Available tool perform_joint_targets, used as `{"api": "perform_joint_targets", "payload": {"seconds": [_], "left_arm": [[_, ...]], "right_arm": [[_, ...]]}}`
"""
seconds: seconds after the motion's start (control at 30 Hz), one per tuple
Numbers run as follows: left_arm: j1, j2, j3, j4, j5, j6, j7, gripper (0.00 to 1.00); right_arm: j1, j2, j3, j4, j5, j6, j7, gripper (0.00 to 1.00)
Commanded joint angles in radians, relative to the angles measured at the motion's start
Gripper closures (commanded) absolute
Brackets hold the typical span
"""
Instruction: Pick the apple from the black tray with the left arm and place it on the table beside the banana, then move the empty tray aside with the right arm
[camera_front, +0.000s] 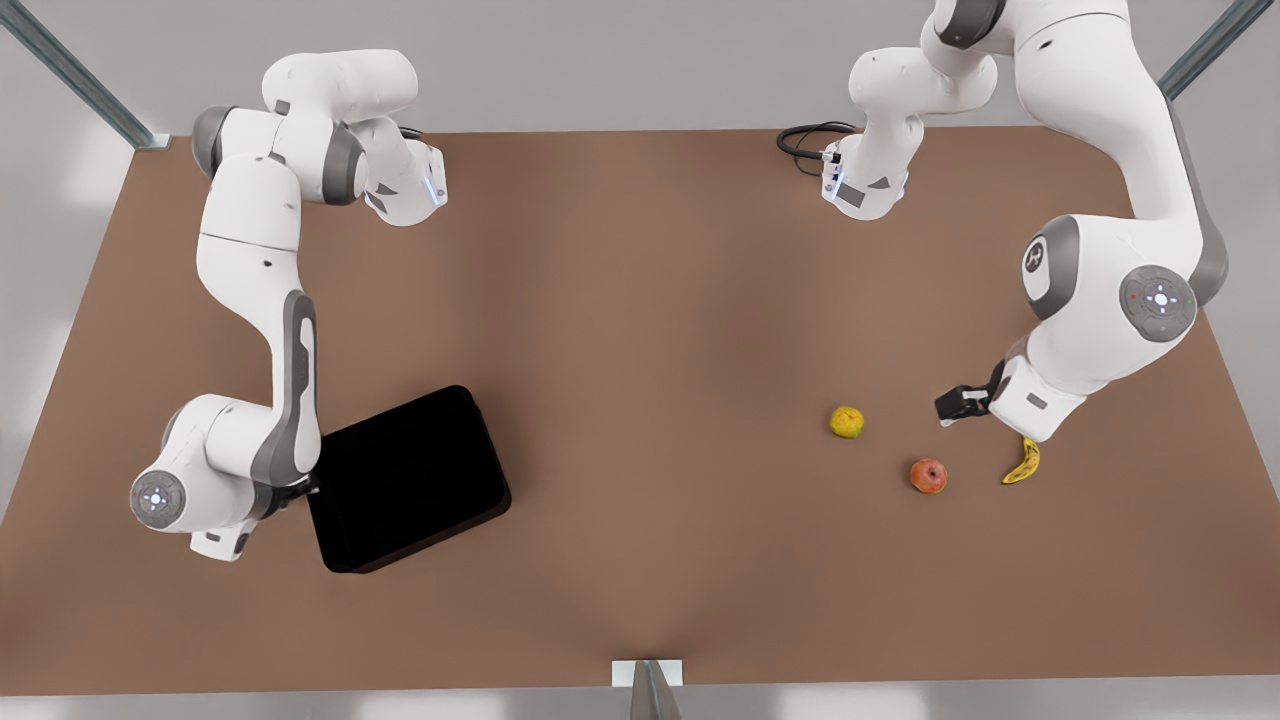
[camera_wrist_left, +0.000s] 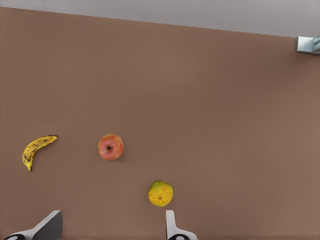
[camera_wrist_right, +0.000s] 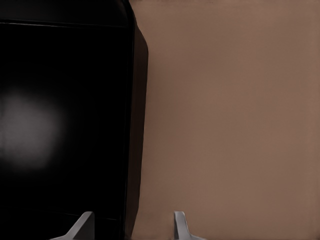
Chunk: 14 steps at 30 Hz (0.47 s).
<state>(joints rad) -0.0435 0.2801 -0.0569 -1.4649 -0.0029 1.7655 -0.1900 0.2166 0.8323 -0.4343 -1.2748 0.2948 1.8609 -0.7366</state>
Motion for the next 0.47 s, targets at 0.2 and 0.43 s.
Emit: {"api": "perform_joint_targets", "payload": {"seconds": [0.2,0.43], "left_arm": [[0.001,-0.001,0.002,0.002,0.001,-0.003,0.050,0.00],[0.001,-0.001,0.003,-0.002,0.001,-0.003,0.047,0.00]], "right_arm": [[0.021,-0.280,0.058,0.083,0.001,-0.305,0.062,0.00],[-0.158,-0.493,0.442,0.100,-0.276,-0.442,0.467,0.00]]}}
